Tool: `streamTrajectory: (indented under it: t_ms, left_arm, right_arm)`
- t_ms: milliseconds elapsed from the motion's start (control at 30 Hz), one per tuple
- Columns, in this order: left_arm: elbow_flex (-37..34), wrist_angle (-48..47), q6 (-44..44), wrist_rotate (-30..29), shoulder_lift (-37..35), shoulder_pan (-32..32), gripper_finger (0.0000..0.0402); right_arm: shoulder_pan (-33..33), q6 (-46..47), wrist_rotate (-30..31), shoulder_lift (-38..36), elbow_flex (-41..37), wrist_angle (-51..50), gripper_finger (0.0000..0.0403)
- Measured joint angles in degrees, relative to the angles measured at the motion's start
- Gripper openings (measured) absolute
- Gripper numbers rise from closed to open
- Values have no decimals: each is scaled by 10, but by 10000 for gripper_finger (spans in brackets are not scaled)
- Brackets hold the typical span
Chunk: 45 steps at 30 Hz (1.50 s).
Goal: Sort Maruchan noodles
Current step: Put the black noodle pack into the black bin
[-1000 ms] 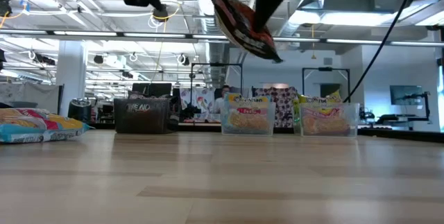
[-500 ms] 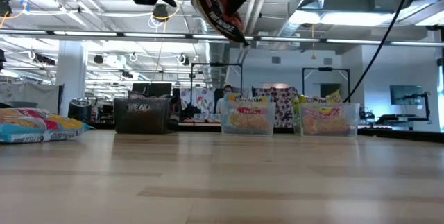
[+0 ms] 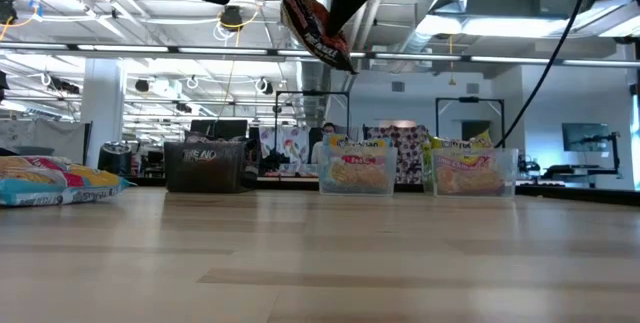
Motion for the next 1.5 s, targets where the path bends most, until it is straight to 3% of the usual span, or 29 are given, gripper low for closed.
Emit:
streamTrajectory:
  t_ms: [800,967,1133,1500]
  left_arm:
    - [0,41,6,41,88,-8,190]
    - [0,29,56,52,90,-7,184]
    - [0,17,103,51,90,-8,161]
    - [0,-11,192,30,90,-8,66]
  right_arm:
    - [-12,-11,-3,0,0,1,5]
    - [-12,-11,-3,0,0,2,5]
    - [-12,-11,-3,0,0,4,5]
    - [-9,-11,-2,0,0,6,10]
